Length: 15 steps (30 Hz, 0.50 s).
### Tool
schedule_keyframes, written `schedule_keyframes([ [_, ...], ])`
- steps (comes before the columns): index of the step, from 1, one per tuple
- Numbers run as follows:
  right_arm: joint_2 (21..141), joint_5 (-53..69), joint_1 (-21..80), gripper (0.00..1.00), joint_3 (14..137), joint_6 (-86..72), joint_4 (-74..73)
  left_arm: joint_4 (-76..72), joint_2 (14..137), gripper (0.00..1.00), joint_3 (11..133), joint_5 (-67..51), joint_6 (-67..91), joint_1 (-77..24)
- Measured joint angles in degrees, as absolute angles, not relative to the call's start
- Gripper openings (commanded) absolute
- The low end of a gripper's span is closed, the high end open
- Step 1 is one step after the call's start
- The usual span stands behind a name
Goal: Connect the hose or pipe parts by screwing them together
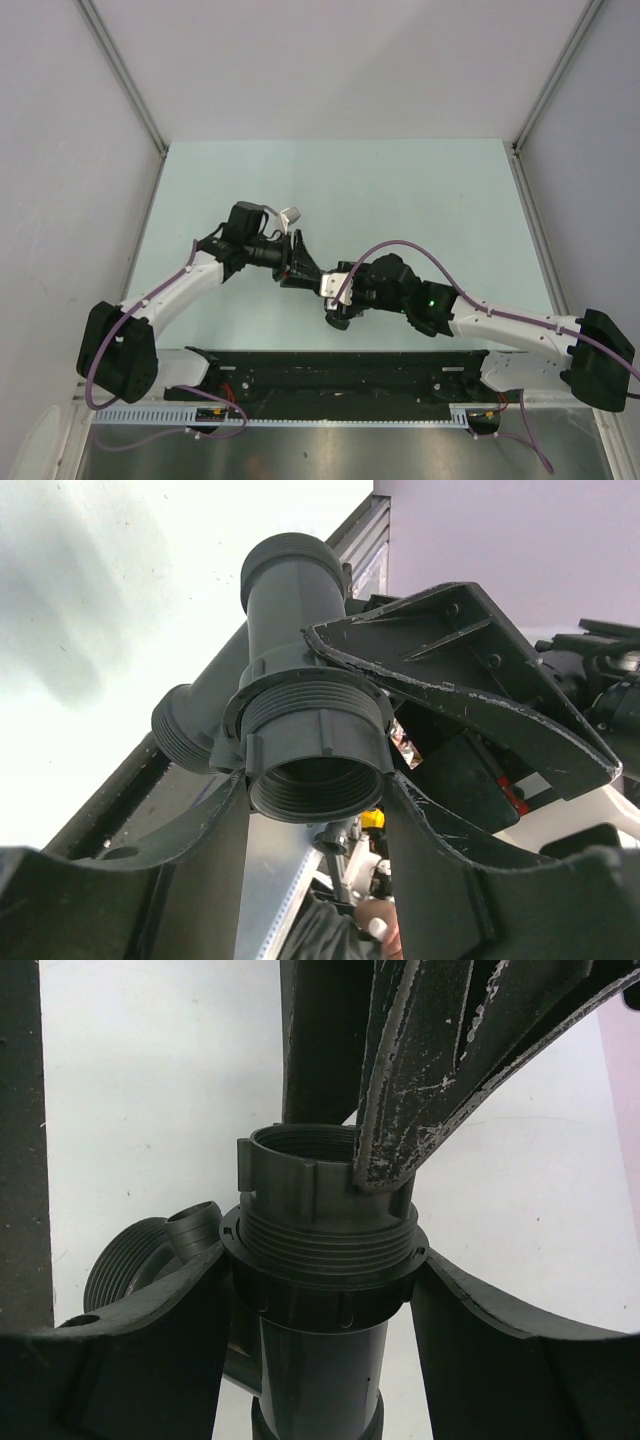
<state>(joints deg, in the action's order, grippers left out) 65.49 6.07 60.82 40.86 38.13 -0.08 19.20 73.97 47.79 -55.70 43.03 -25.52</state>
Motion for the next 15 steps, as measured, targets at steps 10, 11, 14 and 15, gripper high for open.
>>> schedule_keyframes([
  [10,65.34,6.13,60.97,0.00,40.86,37.93,0.93,19.57,73.54,0.00,47.88,-56.16,41.69,-24.99],
  [11,65.23,6.48,60.86,0.00,40.86,37.74,0.93,19.79,73.54,0.00,48.03,-56.31,40.36,-25.02],
  [14,64.90,7.88,60.23,0.00,40.86,37.04,0.86,20.12,73.28,0.00,48.47,-56.75,36.34,-25.19],
  [15,64.75,8.56,59.96,0.00,40.86,36.84,0.86,20.14,73.12,0.00,48.56,-56.99,35.00,-25.26],
])
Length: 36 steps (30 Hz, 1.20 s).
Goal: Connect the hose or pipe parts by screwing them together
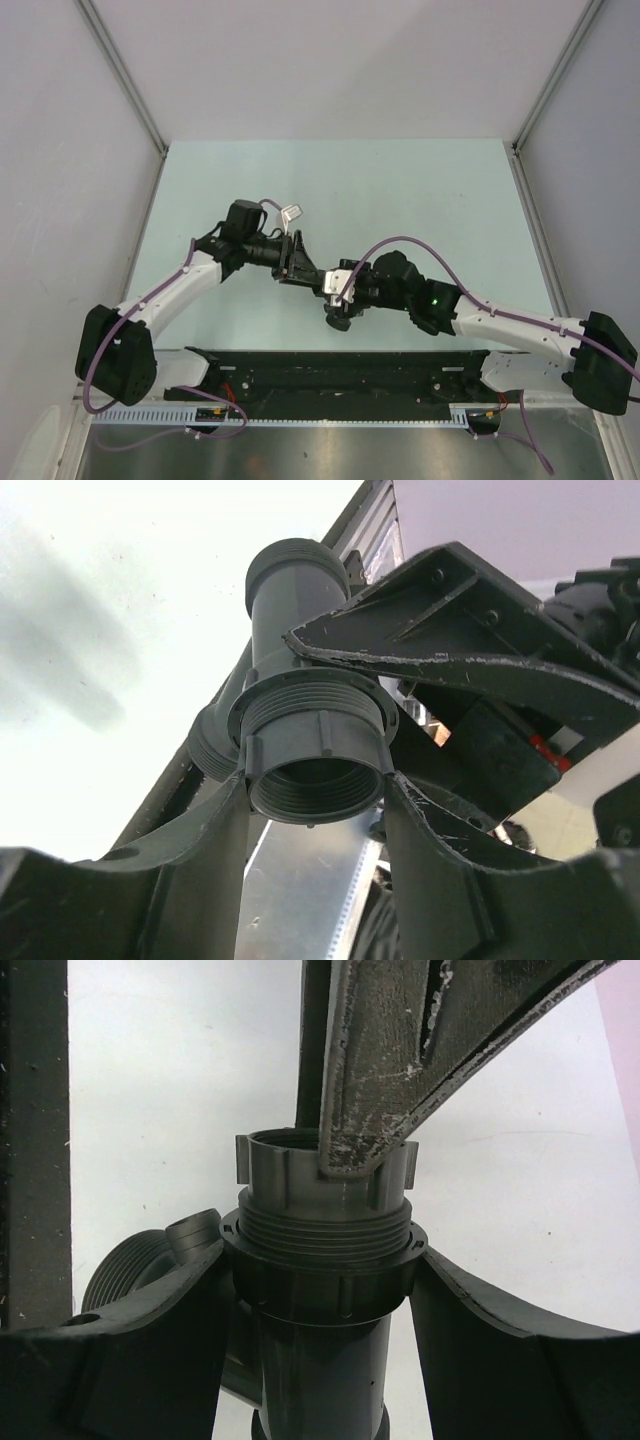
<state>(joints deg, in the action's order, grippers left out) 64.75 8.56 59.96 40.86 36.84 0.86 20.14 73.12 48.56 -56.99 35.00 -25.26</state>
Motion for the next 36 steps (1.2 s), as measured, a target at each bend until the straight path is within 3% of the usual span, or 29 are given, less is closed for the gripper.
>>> schedule_keyframes([
  [36,64.20,22.63,55.81,0.00,41.91,30.39,-2.94,24.80,68.23,0.00,50.09,-54.85,1.65,-31.77],
])
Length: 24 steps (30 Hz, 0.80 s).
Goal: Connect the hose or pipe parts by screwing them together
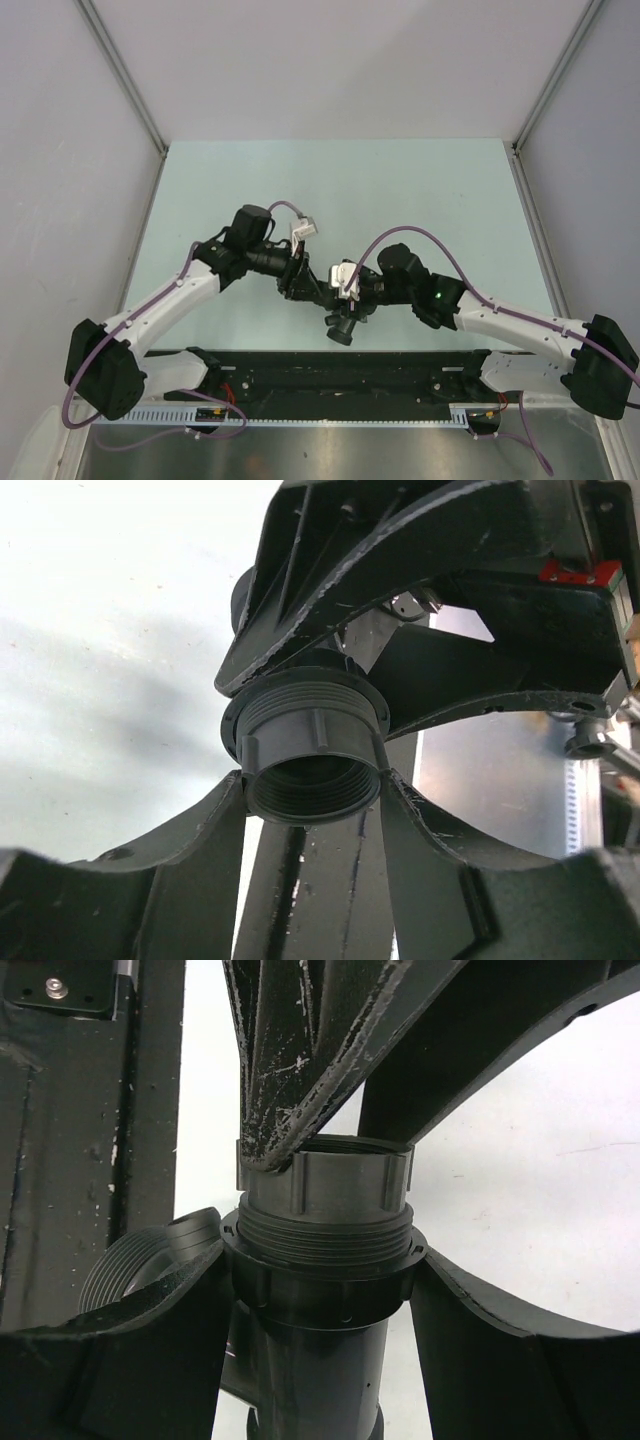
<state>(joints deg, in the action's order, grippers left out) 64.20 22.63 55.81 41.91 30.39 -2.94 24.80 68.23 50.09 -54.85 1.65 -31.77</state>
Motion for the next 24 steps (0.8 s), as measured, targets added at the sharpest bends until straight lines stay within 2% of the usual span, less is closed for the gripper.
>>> schedule_keyframes([
  [24,66.98,37.17,52.12,0.00,41.91,22.90,-4.38,24.93,60.86,0.00,45.47,-49.10,-17.58,-39.33],
])
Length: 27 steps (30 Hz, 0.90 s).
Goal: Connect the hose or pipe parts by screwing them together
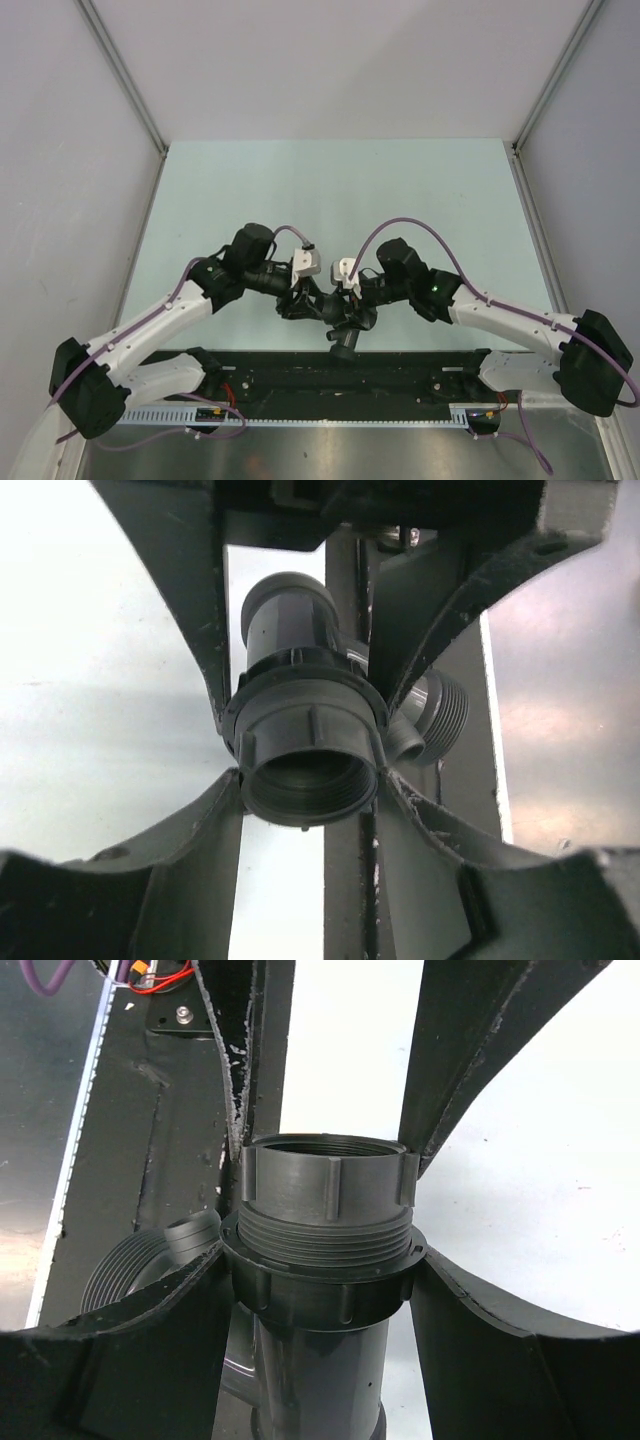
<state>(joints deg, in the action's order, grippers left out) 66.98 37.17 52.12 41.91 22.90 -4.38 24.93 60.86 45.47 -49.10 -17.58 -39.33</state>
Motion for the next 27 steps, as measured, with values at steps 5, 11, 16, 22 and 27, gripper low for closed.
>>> schedule_keyframes([
  [5,67.20,40.14,51.51,0.00,41.91,21.80,-3.90,24.53,57.76,0.00,44.07,-47.68,-22.15,-41.06],
  [11,68.16,43.13,50.33,0.00,41.91,20.03,-2.85,24.40,55.44,0.00,43.11,-44.82,-29.50,-43.44],
  [16,69.71,44.51,49.01,0.00,41.91,17.43,-1.45,23.68,54.63,0.00,42.39,-42.04,-33.67,-44.51],
  [22,70.96,46.70,47.81,0.00,41.91,15.31,-0.45,23.29,53.67,0.00,41.91,-38.52,-37.82,-46.50],
  [27,71.33,46.98,47.37,0.00,41.91,15.03,-0.14,23.24,54.02,0.00,41.91,-37.39,-39.40,-46.83],
])
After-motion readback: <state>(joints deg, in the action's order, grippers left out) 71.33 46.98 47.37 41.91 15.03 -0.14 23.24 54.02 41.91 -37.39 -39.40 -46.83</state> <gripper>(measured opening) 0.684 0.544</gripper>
